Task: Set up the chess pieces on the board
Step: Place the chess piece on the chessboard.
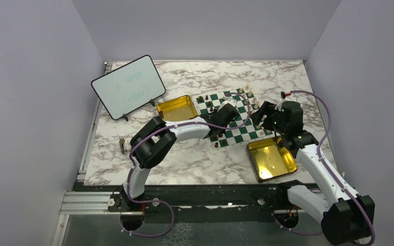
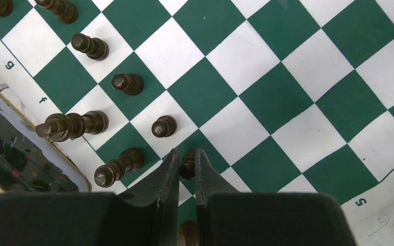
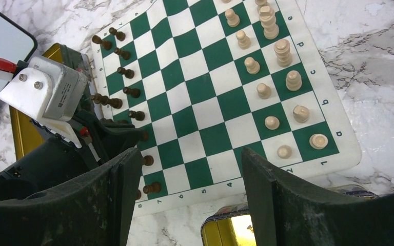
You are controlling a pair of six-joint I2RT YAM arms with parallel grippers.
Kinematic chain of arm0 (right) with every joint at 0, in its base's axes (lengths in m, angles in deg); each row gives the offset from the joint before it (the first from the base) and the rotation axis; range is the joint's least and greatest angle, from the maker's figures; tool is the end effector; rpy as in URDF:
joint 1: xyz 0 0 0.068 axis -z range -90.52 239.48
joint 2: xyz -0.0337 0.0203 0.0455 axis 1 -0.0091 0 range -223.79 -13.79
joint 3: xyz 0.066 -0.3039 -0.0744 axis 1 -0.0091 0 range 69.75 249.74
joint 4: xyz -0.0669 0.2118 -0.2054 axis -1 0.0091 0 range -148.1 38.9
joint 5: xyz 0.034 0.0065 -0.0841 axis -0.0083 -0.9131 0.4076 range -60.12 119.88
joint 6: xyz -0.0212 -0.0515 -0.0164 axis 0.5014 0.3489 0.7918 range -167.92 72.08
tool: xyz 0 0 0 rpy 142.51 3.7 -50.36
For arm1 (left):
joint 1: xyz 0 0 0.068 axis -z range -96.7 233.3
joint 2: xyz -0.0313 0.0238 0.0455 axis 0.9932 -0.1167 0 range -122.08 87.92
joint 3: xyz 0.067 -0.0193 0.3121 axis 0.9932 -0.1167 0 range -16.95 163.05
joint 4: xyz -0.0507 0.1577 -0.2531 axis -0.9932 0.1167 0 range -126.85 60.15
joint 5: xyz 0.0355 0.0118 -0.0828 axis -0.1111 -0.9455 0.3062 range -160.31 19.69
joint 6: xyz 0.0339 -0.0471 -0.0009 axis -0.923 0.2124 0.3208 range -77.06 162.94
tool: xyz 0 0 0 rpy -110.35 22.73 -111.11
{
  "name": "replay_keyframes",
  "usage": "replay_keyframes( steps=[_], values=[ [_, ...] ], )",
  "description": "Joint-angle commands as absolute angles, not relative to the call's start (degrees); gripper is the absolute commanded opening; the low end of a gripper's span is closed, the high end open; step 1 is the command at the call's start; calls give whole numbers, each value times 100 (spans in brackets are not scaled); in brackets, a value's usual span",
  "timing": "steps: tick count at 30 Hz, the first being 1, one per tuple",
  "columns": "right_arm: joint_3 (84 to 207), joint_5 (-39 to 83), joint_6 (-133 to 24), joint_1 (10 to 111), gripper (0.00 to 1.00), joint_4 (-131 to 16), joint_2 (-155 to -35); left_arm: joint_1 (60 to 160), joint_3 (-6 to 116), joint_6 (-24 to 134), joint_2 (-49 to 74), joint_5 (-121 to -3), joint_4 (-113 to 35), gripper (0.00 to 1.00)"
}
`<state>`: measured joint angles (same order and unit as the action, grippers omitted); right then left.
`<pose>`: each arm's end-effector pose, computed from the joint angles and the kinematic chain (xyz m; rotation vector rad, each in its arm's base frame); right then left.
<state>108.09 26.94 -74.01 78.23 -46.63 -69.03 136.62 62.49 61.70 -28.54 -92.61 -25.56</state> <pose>0.2321 0.0484 0.2887 0.2389 2.0829 0.4511 0.3114 -0.3918 0.1833 0.5255 2.2787 -0.1506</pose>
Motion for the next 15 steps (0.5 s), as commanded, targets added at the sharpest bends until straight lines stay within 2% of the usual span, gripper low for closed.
replay_keyframes(
  steps=[1, 15],
  values=[
    [10762, 2574, -7455, 7849, 75, -4851, -6925, 13656, 6444, 6070, -2745, -9256, -2236, 13],
    [10751, 2610, -7429, 7849, 75, -4855, -6932, 13660, 6603, 6069, -2907, -9177, -2209, 15]
  ],
)
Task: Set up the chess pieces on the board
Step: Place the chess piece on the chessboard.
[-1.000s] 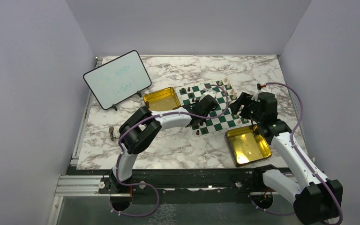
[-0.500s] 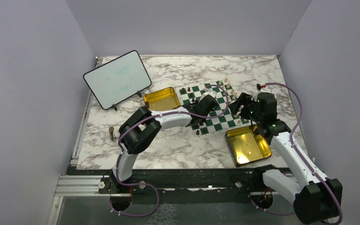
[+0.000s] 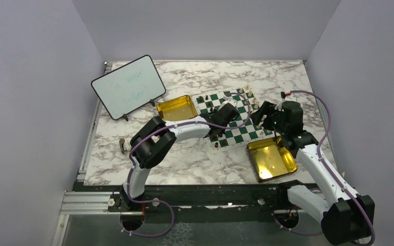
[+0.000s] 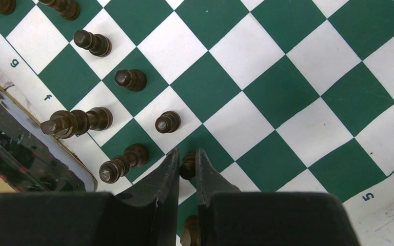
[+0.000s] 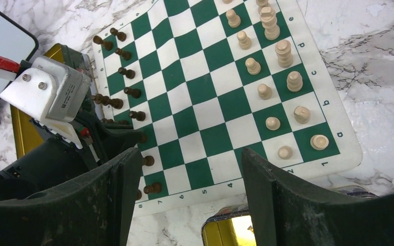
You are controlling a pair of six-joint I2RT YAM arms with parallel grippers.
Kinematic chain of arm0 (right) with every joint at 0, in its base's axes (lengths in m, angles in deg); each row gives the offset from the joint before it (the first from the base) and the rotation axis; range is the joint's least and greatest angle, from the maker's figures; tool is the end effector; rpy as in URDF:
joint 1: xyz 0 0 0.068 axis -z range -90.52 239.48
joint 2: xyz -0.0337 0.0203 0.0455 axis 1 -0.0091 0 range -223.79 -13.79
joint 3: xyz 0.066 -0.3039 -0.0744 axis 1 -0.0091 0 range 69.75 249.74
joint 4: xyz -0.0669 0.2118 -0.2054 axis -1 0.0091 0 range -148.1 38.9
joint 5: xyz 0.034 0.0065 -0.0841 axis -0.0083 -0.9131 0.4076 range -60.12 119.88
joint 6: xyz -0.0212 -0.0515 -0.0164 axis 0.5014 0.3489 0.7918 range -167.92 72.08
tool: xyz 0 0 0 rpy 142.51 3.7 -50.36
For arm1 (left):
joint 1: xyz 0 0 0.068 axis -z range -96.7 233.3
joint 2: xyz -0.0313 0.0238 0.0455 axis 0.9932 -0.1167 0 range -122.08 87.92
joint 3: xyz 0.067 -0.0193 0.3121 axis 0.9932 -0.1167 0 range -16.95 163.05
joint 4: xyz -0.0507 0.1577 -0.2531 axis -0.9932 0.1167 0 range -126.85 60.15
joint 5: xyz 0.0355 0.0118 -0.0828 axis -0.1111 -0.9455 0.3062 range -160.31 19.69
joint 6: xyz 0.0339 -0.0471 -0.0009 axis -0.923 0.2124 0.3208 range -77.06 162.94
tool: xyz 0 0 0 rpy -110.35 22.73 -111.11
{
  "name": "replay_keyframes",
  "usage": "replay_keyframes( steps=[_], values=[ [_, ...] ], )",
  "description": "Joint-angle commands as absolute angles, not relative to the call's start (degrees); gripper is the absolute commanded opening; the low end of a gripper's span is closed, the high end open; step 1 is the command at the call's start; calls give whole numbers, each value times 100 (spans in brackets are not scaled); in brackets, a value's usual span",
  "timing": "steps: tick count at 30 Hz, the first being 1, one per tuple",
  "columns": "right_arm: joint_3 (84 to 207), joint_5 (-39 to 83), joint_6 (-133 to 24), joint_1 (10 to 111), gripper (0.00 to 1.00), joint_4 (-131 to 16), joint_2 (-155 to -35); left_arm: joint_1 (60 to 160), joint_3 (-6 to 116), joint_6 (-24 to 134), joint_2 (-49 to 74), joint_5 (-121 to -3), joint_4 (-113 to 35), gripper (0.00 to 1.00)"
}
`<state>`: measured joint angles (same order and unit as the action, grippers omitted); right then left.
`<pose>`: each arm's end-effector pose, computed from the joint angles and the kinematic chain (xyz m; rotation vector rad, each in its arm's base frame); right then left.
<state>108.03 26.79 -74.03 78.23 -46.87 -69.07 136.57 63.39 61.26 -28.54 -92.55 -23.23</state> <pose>0.2323 0.0485 0.2886 0.2373 2.0809 0.4546 0.3116 -0.3914 0.1856 0.5448 2.2951 -0.1292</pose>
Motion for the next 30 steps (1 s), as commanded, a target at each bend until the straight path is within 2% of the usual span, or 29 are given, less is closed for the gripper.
replay_keyframes(
  steps=[1, 30],
  values=[
    [10753, 2610, -7422, 7847, 75, -4853, -6935, 13657, 6622, 6069, -2914, -9163, -2211, 15],
    [10754, 2654, -7394, 7849, 75, -4865, -6961, 13656, 6663, 6078, -3115, -9043, -2191, 16]
  ],
)
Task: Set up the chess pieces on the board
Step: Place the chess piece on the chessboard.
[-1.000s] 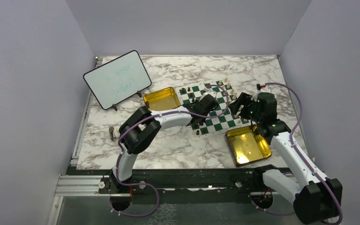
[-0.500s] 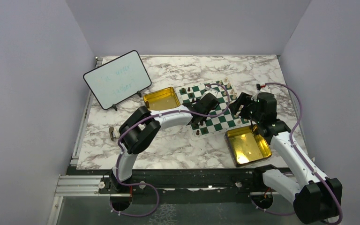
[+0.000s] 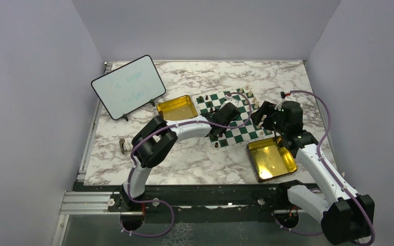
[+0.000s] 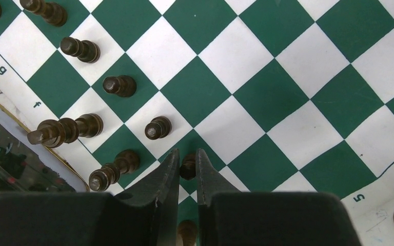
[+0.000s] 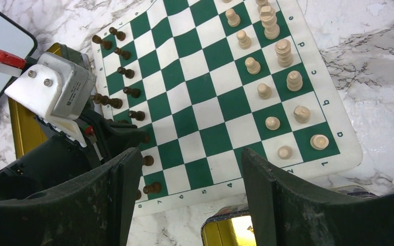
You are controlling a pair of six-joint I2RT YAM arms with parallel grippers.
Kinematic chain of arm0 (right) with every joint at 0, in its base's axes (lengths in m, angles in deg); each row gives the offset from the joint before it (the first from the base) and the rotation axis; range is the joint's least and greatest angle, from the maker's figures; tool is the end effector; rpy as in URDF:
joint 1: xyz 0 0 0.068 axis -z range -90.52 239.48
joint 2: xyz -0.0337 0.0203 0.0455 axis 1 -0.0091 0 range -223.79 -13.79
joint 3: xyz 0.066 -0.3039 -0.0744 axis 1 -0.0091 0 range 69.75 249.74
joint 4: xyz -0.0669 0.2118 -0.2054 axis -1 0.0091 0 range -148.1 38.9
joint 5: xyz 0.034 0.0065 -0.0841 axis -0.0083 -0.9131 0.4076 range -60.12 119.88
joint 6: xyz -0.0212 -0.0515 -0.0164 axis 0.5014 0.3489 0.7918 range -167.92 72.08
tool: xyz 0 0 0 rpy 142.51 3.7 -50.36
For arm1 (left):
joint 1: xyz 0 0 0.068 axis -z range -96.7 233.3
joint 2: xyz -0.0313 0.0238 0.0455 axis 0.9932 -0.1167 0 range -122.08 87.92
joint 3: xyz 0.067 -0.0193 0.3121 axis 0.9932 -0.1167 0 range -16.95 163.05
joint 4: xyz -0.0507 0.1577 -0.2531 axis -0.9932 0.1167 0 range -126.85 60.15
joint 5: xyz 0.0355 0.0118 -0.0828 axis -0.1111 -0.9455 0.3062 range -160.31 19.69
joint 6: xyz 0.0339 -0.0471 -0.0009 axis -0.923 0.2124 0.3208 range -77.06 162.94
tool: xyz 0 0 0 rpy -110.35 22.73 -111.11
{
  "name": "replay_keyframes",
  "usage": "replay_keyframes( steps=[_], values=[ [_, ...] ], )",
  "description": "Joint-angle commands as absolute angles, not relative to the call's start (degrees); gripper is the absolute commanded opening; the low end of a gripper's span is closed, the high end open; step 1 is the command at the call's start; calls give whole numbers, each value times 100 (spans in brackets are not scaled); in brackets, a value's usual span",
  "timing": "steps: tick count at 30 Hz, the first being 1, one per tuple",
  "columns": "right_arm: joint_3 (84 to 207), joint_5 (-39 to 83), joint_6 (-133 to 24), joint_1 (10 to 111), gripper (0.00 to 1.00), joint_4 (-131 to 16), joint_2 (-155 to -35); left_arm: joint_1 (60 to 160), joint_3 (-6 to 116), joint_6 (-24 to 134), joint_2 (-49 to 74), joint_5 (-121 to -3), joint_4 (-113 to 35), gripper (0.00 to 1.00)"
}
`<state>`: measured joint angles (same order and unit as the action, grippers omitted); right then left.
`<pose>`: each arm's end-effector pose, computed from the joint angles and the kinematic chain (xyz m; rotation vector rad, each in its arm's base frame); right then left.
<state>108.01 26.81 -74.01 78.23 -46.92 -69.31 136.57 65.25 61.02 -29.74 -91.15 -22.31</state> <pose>0.2331 0.0486 0.2876 0.2377 2.0845 0.4532 0.3151 -0.3977 0.1852 0.5648 2.3057 -0.1488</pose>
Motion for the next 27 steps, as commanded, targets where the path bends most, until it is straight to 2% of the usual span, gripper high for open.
replay_keyframes(
  steps=[1, 8, 15, 27],
  values=[
    [10768, 2654, -7394, 7849, 75, -4863, -6958, 13656, 6671, 6078, -3119, -9048, -2191, 18],
    [10739, 2647, -7393, 7849, 75, -4871, -6960, 13656, 6782, 6030, -3092, -9086, -2116, 31],
    [10763, 2627, -7335, 7849, 75, -4848, -7002, 13654, 7051, 5889, -2956, -9120, -2003, 37],
    [10844, 2390, -7418, 7849, 74, -4879, -6978, 13570, 7299, 5963, -2366, -8938, -1830, 40]
  ],
)
